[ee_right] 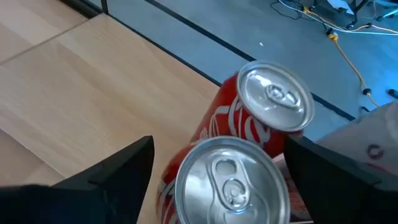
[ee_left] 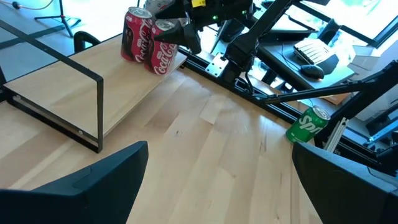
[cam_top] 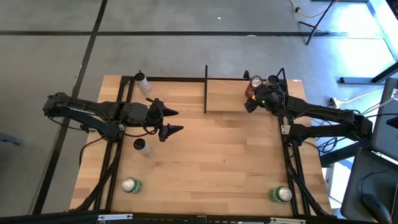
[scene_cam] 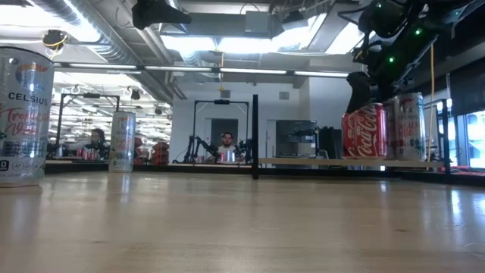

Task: Place canned beverage on shelf
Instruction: Put the red soda can on the shelf aligned with the other red soda can, then put the bottom white-yellow soda can on the shelf

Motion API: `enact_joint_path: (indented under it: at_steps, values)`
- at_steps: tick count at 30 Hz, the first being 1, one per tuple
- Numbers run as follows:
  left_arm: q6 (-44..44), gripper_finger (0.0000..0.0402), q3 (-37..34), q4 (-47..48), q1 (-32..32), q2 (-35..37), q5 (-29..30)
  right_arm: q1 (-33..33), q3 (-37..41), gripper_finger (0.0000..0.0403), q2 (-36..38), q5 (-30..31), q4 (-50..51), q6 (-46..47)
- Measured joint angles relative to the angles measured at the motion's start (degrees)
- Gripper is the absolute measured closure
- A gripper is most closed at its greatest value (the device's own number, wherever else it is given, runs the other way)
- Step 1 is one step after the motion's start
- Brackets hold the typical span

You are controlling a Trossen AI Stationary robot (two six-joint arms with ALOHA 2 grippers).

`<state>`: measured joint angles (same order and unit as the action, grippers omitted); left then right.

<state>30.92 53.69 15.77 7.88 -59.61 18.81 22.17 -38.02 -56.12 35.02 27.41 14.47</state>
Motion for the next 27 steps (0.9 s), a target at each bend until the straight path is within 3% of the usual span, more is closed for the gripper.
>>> enact_joint_path:
  at_steps: [7, 11, 14, 17, 22, 27]
  values:
    - [0.02, 0.0007, 0.00, 0.00, 0.02, 0.00, -0.02, -0.02, -7.59, 0.0072, 0.00, -1.48, 7.42, 0.04]
    - [0.64, 0.0007, 0.00, -0.01, 0.38, 0.00, 0.01, -0.28, -14.69, 0.0072, 0.04, -13.43, 9.80, 0.27]
    - [0.06, 0.0007, 0.00, -0.04, 1.15, 0.00, 0.09, -3.39, -16.96, 0.0072, 0.04, -24.73, 3.64, 1.41]
    - [-1.04, 0.0007, 0.00, -0.04, 2.59, 0.00, 0.00, -9.23, -16.64, 0.0072, -0.09, -30.92, -5.04, 3.30]
    - [-0.08, 0.0008, 1.54, 2.98, 5.88, 0.00, -0.45, -21.52, -16.22, 0.0072, -3.14, -29.65, -11.66, 5.24]
    - [5.83, 0.0008, 12.01, 23.72, 9.90, 0.01, 1.89, -29.98, -16.22, 0.0072, -7.90, -24.48, -11.19, 8.54]
